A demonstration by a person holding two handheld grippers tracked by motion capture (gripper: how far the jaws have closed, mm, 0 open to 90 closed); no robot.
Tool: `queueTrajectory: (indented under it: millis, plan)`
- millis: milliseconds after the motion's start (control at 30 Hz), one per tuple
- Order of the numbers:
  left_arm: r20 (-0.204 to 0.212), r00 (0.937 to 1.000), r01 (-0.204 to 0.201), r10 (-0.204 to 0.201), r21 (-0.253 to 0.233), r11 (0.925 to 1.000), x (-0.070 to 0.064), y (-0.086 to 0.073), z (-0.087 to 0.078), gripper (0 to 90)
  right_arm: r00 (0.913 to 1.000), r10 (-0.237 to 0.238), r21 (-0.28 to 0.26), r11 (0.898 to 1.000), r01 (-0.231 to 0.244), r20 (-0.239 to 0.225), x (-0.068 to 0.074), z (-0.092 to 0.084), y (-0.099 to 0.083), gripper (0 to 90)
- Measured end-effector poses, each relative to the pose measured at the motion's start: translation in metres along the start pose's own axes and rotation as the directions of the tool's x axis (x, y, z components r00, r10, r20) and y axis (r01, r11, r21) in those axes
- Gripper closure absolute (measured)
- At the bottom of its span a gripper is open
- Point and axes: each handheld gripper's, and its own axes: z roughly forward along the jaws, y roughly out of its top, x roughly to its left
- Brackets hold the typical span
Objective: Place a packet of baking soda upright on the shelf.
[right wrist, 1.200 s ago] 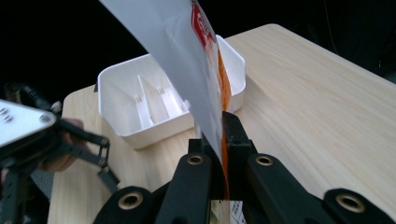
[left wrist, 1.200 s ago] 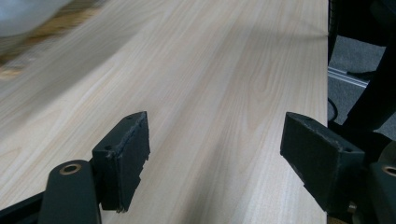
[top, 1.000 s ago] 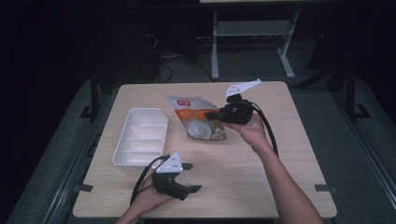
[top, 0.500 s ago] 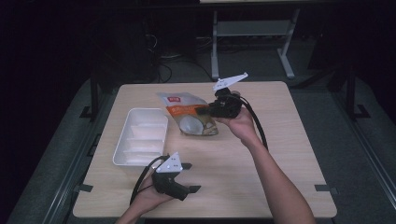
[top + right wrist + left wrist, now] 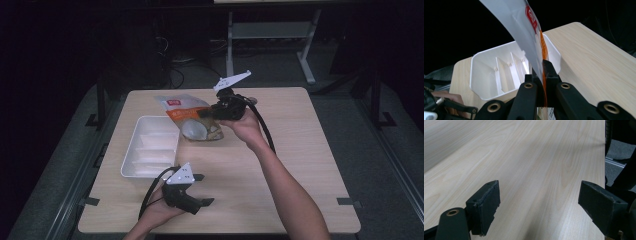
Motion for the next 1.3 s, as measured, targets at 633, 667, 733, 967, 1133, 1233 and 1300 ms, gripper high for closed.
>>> queueTrajectory:
  millis: [633, 667, 733, 967, 1133, 1233, 1300]
  plan:
    - [-0.027, 0.9996, -0.002, 0.002, 0.008, 1.0000, 0.002, -0.002, -0.001, 16.7, 0.9992, -0.028, 0.002, 1.000, 0.028, -0.029, 0.007, 0.042, 0.031, 89.9]
    - [-0.025, 0.9997, -0.003, 0.003, 0.009, 1.0000, 0.003, -0.002, -0.001, 16.6, 0.9989, -0.030, 0.001, 1.000, 0.030, -0.036, 0.008, 0.044, 0.033, 89.9]
    - [-0.024, 0.9997, -0.007, 0.007, 0.012, 0.9999, 0.003, -0.003, -0.001, 16.7, 0.9982, -0.040, -0.005, 0.999, 0.040, -0.044, 0.009, 0.049, 0.036, 89.9]
    - [-0.020, 0.9998, -0.008, 0.008, 0.010, 0.9999, 0.003, -0.003, -0.001, 16.7, 0.9971, -0.032, -0.013, 0.999, 0.032, -0.069, 0.011, 0.071, 0.038, 89.9]
    - [-0.017, 0.9998, -0.009, 0.009, 0.009, 0.9999, 0.004, -0.003, -0.001, 16.3, 0.9964, -0.037, -0.011, 0.999, 0.036, -0.077, 0.011, 0.086, 0.037, 89.9]
    - [-0.016, 0.9998, -0.010, 0.011, 0.010, 0.9999, 0.004, -0.003, 0.000, 16.3, 0.9967, -0.026, -0.005, 1.000, 0.026, -0.077, 0.011, 0.093, 0.037, 89.9]
    - [-0.014, 0.9998, -0.014, 0.014, 0.011, 0.9998, 0.003, -0.003, 0.000, 16.3, 0.9963, -0.028, -0.017, 1.000, 0.026, -0.081, 0.011, 0.098, 0.037, 89.9]
